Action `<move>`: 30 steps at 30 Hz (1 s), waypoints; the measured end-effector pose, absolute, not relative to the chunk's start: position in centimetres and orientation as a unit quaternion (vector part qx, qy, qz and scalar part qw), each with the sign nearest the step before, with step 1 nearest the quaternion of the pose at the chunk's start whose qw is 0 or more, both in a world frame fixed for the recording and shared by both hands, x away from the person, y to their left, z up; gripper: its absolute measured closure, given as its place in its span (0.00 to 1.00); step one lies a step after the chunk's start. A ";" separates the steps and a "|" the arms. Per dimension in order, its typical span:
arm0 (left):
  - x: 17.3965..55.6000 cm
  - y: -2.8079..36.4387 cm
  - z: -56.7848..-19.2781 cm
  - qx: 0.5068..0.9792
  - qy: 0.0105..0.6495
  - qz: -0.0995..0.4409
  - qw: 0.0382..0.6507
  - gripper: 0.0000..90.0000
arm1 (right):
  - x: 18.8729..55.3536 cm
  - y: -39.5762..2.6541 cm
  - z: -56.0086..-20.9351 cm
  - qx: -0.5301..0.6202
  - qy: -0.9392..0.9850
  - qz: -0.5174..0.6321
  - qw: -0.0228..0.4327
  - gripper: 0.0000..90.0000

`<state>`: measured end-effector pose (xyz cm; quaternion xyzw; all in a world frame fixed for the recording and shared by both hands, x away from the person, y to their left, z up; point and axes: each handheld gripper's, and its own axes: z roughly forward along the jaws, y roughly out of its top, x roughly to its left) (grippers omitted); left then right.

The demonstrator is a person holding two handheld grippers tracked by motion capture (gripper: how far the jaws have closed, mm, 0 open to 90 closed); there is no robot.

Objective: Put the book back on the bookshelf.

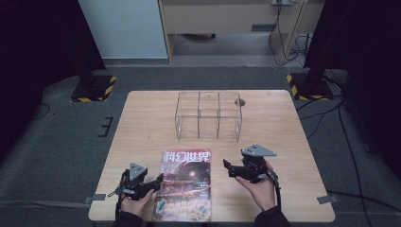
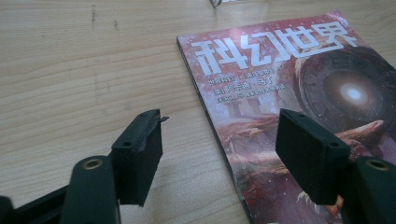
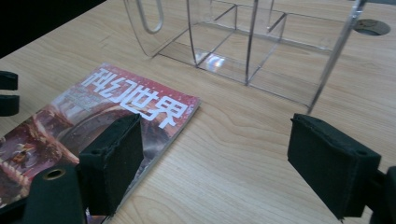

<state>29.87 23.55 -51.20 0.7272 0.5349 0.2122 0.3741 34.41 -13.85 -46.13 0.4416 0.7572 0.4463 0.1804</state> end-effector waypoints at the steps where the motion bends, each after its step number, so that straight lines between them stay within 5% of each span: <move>1: 29.9 23.5 -51.2 0.729 0.533 0.212 0.374 0.36 | 34.4 -13.6 -46.2 0.441 0.758 0.446 0.178 0.21; 30: 30.4 22.1 -52.5 0.754 0.520 0.191 0.352 0.47 | 33.0 -7.8 -51.0 0.420 0.795 0.423 0.114 0.25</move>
